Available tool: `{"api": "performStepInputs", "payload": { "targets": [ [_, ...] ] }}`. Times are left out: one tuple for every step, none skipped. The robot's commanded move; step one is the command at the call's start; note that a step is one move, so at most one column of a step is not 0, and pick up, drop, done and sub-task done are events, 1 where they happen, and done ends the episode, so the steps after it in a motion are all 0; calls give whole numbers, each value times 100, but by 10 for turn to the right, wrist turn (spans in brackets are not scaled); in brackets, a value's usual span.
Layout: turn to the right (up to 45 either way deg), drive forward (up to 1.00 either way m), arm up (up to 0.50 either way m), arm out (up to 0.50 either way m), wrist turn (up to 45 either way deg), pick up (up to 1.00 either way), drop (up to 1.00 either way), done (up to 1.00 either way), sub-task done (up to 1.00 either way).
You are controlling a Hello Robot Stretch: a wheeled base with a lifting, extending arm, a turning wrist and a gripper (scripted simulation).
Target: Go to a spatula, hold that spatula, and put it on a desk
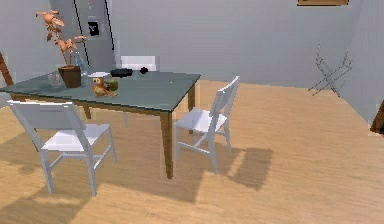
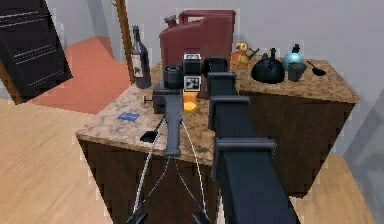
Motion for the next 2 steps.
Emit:
{"api": "performStepInputs", "payload": {
  "targets": [
    [0,0,0,0,450,0,0,0,0],
    [0,0,0,0,450,0,0,0,0]
  ]
}}
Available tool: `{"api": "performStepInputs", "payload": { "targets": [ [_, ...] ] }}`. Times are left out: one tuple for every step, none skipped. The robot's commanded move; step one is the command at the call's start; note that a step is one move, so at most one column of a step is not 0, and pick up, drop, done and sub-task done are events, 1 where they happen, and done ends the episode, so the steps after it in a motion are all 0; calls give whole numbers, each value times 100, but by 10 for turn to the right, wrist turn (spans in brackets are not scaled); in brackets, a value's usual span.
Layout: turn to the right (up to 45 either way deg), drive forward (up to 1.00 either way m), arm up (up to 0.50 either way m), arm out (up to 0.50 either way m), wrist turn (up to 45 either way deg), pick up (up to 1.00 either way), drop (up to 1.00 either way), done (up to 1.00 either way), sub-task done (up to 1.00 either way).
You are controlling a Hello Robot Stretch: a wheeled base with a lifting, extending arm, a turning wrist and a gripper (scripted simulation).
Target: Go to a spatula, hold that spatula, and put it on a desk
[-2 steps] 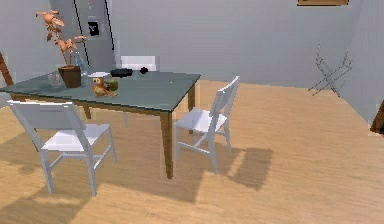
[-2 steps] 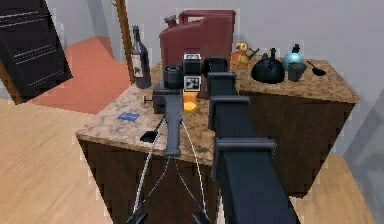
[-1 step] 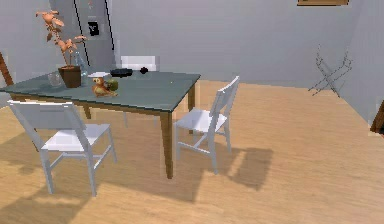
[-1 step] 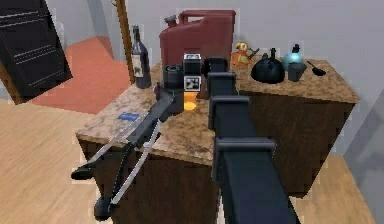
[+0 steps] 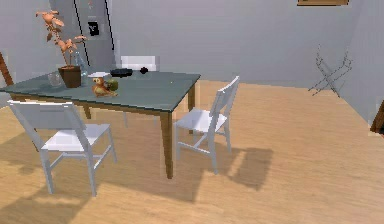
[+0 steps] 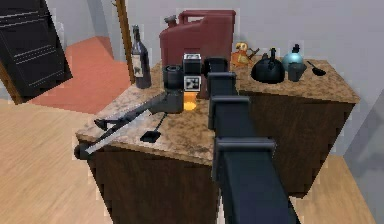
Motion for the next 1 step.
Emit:
{"api": "performStepInputs", "payload": {
  "targets": [
    [0,0,0,0,450,0,0,0,0]
  ]
}}
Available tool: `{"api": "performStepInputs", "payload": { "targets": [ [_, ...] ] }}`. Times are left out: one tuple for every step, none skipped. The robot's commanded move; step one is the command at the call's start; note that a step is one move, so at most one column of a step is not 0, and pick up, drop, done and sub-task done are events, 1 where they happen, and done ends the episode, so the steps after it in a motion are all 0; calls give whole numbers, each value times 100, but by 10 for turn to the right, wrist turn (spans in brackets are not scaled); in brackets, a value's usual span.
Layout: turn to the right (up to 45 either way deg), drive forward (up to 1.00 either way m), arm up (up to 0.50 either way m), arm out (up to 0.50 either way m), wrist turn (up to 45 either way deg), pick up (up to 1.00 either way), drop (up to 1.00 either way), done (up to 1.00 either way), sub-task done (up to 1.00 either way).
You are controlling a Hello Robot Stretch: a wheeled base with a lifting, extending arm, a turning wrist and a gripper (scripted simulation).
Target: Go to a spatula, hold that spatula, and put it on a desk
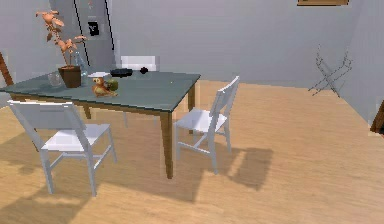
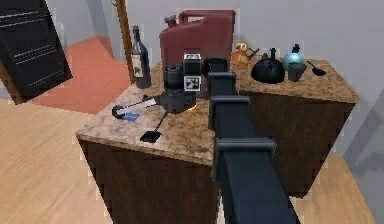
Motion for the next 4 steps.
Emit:
{"api": "performStepInputs", "payload": {
  "targets": [
    [0,0,0,0,120,0,0,0,0],
    [0,0,-14,0,0,0,0,0,0],
    [0,0,0,0,0,100,0,0,0],
    [0,0,10,0,0,0,0,0,0]
  ]
}}
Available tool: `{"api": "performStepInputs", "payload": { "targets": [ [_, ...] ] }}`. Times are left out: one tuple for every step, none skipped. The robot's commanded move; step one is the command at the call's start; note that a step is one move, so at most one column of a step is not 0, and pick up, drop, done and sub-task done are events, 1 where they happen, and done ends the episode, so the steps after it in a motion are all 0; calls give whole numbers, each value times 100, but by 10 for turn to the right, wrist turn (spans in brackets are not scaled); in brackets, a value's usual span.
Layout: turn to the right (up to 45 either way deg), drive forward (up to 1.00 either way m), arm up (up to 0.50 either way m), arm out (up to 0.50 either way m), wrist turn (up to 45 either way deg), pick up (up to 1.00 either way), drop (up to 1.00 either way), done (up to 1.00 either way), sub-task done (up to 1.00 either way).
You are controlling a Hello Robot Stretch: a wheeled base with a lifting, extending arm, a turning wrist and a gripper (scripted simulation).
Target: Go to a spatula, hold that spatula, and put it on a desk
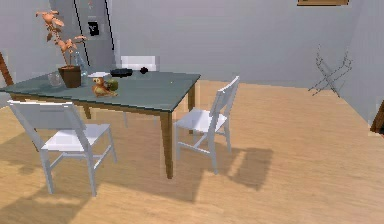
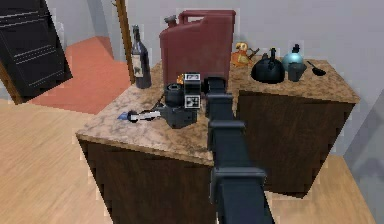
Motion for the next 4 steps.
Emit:
{"api": "performStepInputs", "payload": {
  "targets": [
    [0,0,4,0,0,0,0,0,0],
    [0,0,0,0,-450,0,0,0,0],
    [0,0,0,0,-450,0,0,0,0],
    [0,0,0,0,-60,0,0,0,0]
  ]
}}
